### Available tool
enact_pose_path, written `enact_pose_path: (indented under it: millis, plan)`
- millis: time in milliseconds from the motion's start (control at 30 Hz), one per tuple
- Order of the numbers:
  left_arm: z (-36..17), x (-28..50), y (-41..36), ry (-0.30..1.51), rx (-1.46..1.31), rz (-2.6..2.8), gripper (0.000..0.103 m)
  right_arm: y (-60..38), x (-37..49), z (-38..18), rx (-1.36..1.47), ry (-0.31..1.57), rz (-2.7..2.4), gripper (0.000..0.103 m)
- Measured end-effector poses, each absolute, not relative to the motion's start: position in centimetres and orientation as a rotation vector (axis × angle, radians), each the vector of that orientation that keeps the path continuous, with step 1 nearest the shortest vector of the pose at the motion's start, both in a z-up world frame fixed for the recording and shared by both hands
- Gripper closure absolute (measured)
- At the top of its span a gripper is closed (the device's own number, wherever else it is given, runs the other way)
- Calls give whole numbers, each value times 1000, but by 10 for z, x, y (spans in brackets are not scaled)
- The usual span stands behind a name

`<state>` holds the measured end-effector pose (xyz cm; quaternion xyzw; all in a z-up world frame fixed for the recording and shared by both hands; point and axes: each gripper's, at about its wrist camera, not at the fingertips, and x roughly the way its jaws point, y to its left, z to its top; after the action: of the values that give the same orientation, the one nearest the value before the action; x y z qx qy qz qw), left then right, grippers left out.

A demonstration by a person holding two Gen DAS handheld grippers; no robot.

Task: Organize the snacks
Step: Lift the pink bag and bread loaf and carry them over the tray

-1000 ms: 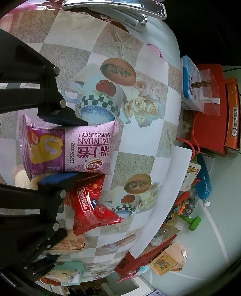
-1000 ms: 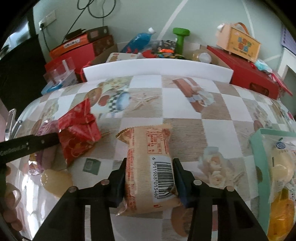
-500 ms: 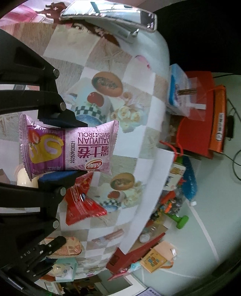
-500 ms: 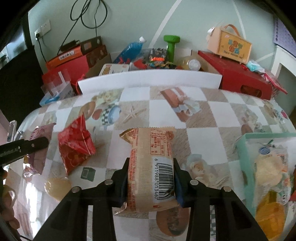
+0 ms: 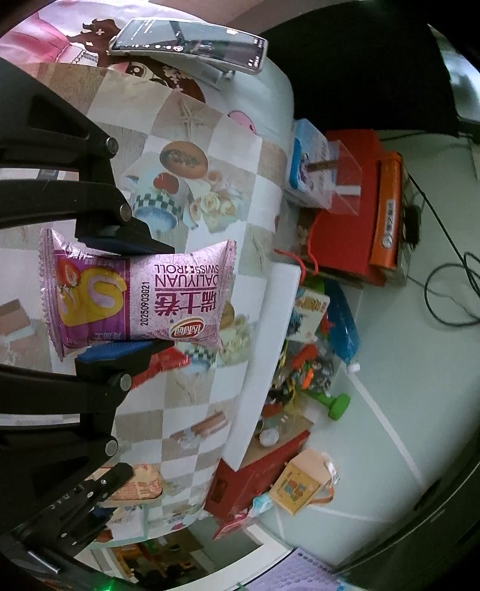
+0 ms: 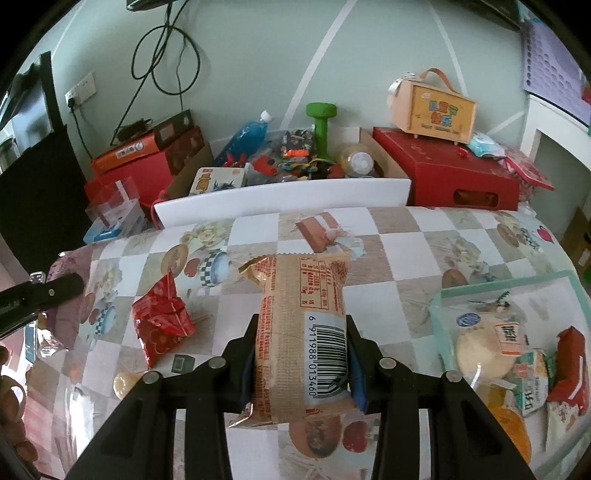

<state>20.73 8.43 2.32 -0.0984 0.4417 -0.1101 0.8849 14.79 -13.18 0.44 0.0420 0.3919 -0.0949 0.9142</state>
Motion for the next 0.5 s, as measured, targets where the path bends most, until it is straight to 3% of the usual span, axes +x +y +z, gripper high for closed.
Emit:
enact_pose_path:
  millis: [500]
  plan:
    - [48,179,42,919,-126,-301,61,-180,101,30,136,783,-281,61]
